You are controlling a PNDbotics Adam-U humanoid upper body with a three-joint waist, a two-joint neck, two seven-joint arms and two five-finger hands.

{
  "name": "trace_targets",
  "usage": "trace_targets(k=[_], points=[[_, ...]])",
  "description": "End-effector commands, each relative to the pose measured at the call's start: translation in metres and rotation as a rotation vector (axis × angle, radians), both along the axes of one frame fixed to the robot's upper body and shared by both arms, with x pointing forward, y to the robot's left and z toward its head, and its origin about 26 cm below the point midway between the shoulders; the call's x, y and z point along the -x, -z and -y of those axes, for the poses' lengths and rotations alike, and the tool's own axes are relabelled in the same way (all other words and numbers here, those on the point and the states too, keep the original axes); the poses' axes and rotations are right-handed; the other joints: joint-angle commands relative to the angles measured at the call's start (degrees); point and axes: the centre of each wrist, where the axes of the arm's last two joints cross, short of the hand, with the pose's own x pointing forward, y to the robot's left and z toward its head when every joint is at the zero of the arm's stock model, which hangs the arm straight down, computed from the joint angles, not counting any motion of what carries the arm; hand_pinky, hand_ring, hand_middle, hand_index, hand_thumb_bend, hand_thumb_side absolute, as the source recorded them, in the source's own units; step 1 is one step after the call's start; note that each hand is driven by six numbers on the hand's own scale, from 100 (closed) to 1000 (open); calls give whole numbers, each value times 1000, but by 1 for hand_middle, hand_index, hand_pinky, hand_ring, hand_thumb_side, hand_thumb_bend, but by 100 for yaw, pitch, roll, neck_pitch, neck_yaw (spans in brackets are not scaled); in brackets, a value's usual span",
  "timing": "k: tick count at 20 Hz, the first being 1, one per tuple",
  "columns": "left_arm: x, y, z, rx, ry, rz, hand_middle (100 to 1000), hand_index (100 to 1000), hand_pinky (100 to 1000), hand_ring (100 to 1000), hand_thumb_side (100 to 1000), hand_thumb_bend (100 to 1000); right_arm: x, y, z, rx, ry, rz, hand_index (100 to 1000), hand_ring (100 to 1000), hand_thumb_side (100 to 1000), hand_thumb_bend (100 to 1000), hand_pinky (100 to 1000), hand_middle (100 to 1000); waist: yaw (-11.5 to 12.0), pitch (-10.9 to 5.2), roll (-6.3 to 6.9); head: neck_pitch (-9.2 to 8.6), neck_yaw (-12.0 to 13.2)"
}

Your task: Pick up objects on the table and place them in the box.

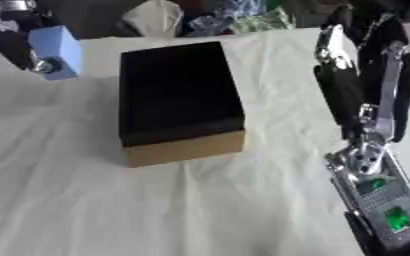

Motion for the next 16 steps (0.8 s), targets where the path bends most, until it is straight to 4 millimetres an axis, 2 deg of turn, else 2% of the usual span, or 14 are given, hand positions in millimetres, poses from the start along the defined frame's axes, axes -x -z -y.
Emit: trace_targets(k=[1, 5, 9, 16], points=[[21, -23, 25, 47, 90, 69, 544, 661, 798, 613, 136, 100, 2, -7, 1, 1, -3, 30, 779, 796, 469, 100, 866, 601, -18, -157, 4, 38, -23], [35, -25, 53, 104, 175, 81, 549, 666, 800, 606, 166, 100, 2, -9, 0, 2, -8, 35, 779, 796, 469, 100, 866, 602, -54, -159, 14, 23, -50], [43, -19, 81, 159, 225, 92, 548, 668, 790, 598, 184, 100, 1, -11, -2, 7, -18, 46, 779, 796, 467, 100, 866, 602, -108, -152, 19, 9, -59], [39, 0, 103, 192, 257, 92, 574, 693, 782, 631, 170, 100, 1, -13, -3, 7, -28, 52, 779, 796, 469, 100, 866, 602, -146, -117, 40, -20, -72]])
